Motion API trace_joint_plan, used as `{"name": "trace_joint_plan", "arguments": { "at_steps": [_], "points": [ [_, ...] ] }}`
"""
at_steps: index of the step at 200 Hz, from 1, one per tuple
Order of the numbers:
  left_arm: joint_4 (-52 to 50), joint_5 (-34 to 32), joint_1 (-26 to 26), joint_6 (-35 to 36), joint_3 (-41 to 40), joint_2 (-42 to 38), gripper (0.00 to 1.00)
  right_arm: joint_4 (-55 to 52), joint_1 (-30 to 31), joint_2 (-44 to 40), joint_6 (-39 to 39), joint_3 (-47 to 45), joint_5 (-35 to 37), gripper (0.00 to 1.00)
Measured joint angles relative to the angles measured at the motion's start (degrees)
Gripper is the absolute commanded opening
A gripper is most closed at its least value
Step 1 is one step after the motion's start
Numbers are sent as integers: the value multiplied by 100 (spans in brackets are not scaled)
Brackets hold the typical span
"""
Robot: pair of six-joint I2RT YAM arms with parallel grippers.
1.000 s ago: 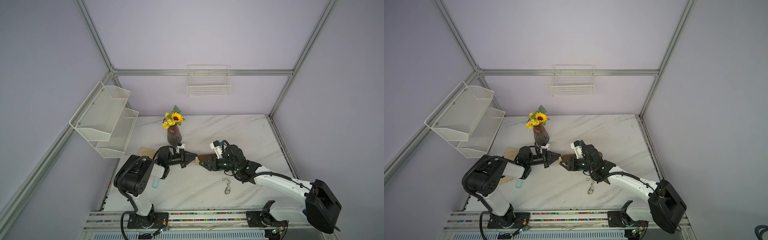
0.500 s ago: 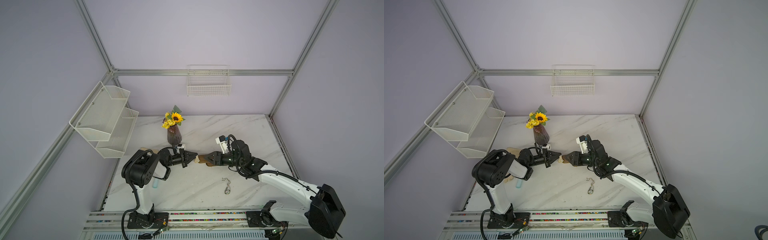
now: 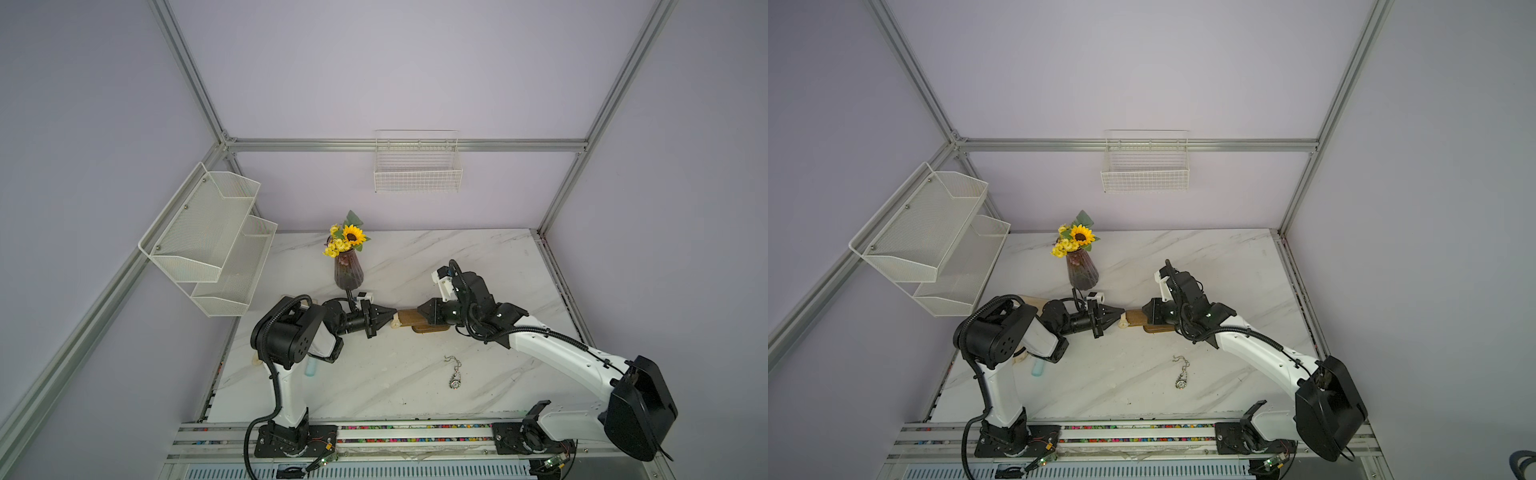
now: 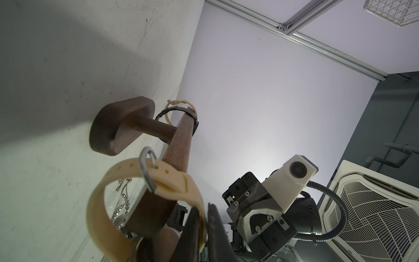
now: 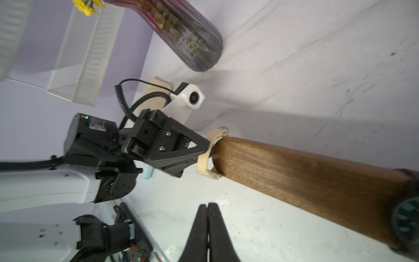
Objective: Place watch on stand
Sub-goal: Place the watch on the stand.
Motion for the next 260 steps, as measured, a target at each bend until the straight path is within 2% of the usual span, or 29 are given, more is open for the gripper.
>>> {"name": "trace_joint_plan", "arguments": {
  "at_steps": [43,80,260],
  "points": [
    [63,0,0,-4,0,103,11,-544,17,831,-479,531,916,0],
    [63,0,0,-7,0,175,11,-868,24,1038,-632,533,1309,0],
    [63,-68,-101,-413,463,428,11,-981,160,1368,-715,654,2050,0]
  ]
}}
